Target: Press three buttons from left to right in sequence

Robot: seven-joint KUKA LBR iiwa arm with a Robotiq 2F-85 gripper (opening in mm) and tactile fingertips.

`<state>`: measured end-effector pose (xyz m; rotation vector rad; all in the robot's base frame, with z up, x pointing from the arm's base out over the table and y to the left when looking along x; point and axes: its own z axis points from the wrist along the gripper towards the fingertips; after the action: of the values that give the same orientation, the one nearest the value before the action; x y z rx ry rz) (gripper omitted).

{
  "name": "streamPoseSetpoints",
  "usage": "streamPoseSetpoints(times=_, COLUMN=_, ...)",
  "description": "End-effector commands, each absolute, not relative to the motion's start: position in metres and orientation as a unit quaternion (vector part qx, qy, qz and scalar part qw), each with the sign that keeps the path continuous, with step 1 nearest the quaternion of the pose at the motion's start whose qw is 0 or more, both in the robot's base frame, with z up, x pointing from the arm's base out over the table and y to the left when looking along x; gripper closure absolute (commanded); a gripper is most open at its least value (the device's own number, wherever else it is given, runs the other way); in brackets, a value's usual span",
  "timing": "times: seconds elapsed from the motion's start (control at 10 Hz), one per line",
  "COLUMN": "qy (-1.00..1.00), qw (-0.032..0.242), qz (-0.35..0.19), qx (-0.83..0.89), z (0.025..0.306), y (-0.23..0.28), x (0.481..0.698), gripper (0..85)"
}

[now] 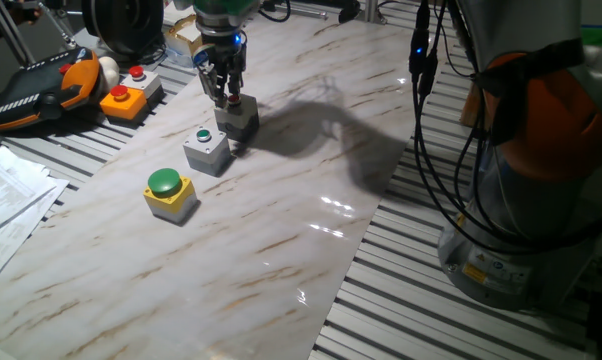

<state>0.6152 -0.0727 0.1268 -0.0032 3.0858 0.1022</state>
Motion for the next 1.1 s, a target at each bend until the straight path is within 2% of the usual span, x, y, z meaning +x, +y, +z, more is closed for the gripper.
streamPoseSetpoints(times=0.0, qy=0.999, qw=0.027, qz=0.035, qx=-0.001, z=0.1259, y=-0.0724, x=0.6155, gripper=33.0)
streamPoseSetpoints(times=1.0, qy=0.999, qw=0.033, qz=0.037, qx=-0.001, z=0.1166, y=-0.0705, x=0.6176, gripper=34.0)
